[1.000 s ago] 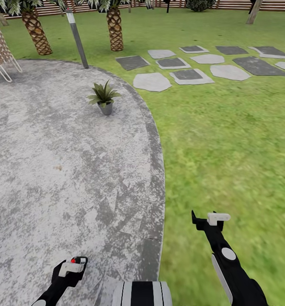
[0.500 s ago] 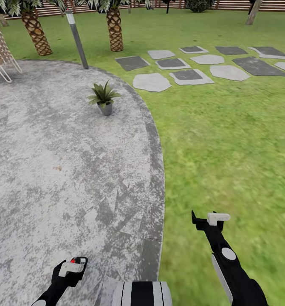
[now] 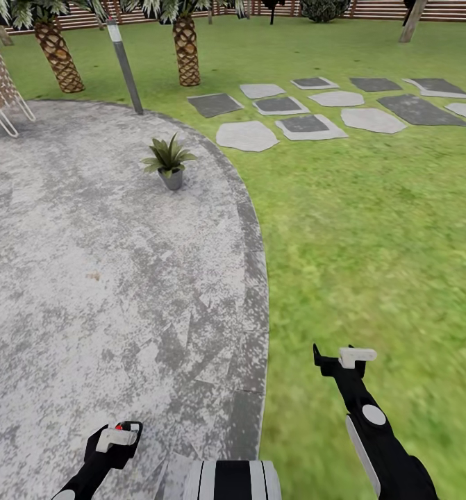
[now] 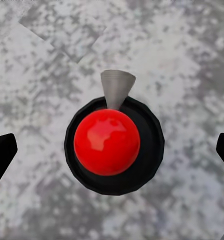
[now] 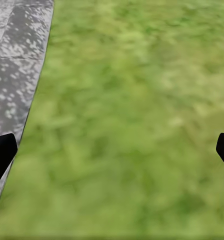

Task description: Pick up the pesticide atomizer in the garden and spray insectifuge to fully cover both potted plants in the garden.

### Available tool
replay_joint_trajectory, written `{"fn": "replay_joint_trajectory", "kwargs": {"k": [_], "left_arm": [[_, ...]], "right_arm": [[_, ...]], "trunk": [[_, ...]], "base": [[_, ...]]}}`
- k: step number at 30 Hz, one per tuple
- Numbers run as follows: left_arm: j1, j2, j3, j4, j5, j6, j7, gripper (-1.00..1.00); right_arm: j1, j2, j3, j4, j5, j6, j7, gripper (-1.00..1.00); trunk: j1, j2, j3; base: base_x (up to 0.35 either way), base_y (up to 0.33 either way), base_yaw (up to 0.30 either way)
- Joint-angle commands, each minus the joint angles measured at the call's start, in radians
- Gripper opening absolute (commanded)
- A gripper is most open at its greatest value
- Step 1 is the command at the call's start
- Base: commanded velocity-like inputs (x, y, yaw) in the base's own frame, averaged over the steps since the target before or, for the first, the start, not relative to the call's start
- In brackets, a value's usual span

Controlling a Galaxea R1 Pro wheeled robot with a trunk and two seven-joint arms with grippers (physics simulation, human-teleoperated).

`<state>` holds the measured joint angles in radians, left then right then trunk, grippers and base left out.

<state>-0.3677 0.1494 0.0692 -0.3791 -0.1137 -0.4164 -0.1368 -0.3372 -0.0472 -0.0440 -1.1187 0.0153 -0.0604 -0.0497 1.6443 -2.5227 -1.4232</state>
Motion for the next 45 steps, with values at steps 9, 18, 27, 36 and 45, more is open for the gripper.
{"fn": "replay_joint_trajectory", "kwargs": {"k": [9, 18, 27, 36, 45], "left_arm": [[0.0, -0.001, 0.007, 0.001, -0.012, -0.004, -0.004, 1.0], [0.0, 0.0, 0.008, 0.0, -0.011, -0.003, -0.004, -1.0], [0.0, 0.001, 0.009, 0.0, -0.006, -0.004, -0.004, -1.0], [0.0, 0.0, 0.009, -0.001, -0.006, -0.004, -0.004, -1.0], [0.0, -0.001, 0.008, -0.001, -0.006, -0.004, -0.004, -1.0]], "right_arm": [[0.0, 0.0, 0.001, 0.002, 0.003, -0.002, -0.004, 1.0], [0.0, 0.0, 0.001, 0.002, 0.003, -0.001, -0.004, 1.0], [0.0, 0.0, 0.001, 0.002, 0.003, -0.001, -0.004, 1.0], [0.0, 0.0, 0.001, 0.003, 0.003, -0.001, -0.004, 1.0], [0.0, 0.0, 0.001, 0.003, 0.003, -0.001, -0.004, 1.0]], "trunk": [[0.0, 0.0, 0.004], [0.0, 0.0, 0.005], [0.0, 0.0, 0.005], [0.0, 0.0, 0.005], [-0.002, 0.001, 0.024]], "base": [[0.0, 0.0, 0.0], [0.0, 0.0, 0.0], [0.0, 0.0, 0.0], [0.0, 0.0, 0.0], [0.0, 0.0, 0.0]]}}
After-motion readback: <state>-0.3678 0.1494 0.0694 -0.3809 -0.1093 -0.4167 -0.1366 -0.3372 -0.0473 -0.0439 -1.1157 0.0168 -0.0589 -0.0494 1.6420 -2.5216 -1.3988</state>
